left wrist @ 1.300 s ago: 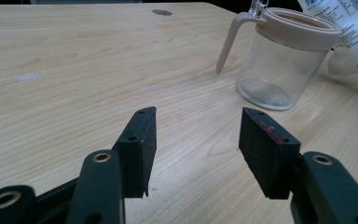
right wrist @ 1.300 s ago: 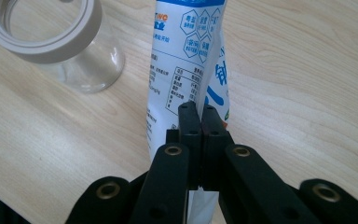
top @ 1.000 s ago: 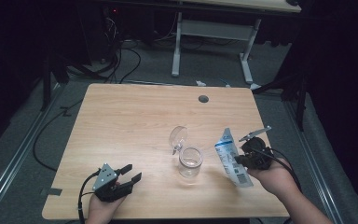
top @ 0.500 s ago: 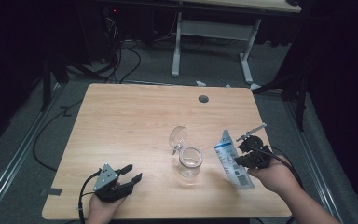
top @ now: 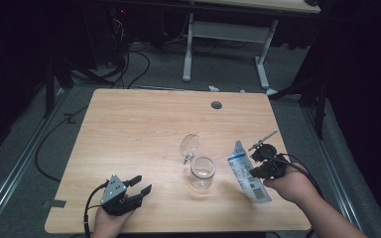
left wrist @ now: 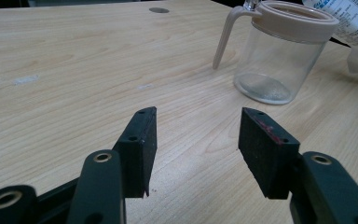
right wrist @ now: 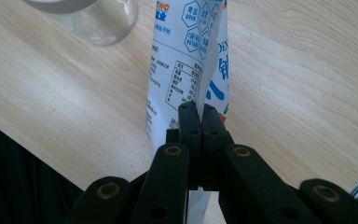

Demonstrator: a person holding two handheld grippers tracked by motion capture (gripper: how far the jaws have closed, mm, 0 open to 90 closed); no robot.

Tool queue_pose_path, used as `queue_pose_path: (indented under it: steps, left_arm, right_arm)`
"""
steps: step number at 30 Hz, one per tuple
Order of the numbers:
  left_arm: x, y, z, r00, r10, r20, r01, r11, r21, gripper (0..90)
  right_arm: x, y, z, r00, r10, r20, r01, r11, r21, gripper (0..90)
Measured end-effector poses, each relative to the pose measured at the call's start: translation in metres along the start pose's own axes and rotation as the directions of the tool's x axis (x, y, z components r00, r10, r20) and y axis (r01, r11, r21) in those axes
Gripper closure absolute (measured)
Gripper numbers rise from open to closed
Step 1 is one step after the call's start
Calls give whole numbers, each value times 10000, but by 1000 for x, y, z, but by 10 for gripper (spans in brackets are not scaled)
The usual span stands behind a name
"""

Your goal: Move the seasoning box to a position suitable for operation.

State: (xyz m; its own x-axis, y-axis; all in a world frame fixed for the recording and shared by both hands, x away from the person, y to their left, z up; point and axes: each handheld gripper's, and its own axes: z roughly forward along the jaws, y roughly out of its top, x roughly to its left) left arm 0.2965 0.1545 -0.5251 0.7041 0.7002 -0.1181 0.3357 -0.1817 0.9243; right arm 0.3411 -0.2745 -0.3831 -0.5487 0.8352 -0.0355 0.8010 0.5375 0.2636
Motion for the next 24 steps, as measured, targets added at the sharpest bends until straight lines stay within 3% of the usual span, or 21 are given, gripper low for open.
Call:
queue_pose_path:
  steps: [8, 12, 19, 24]
  left_arm:
    - [-4, -2, 2, 9992, 359, -164, -360, 9993, -58, 468]
    - [-9, -2, 7, 9994, 360, 13, -360, 9994, 6, 462]
    - [-31, 7, 18, 9899, 1321, 512, -1335, 9907, 255, 486]
    - [-44, 10, 31, 9844, 1472, 969, -1496, 9886, 189, 487]
  right_arm:
    - [1, 0, -1, 9999, 91, -60, -90, 9998, 168, 900]
    - [2, 0, -4, 9998, 54, -187, -49, 9997, 252, 900]
    - [3, 0, -10, 9996, 15, -277, -10, 9999, 153, 900]
    - [7, 4, -17, 9996, -93, -268, 96, 9999, 132, 900]
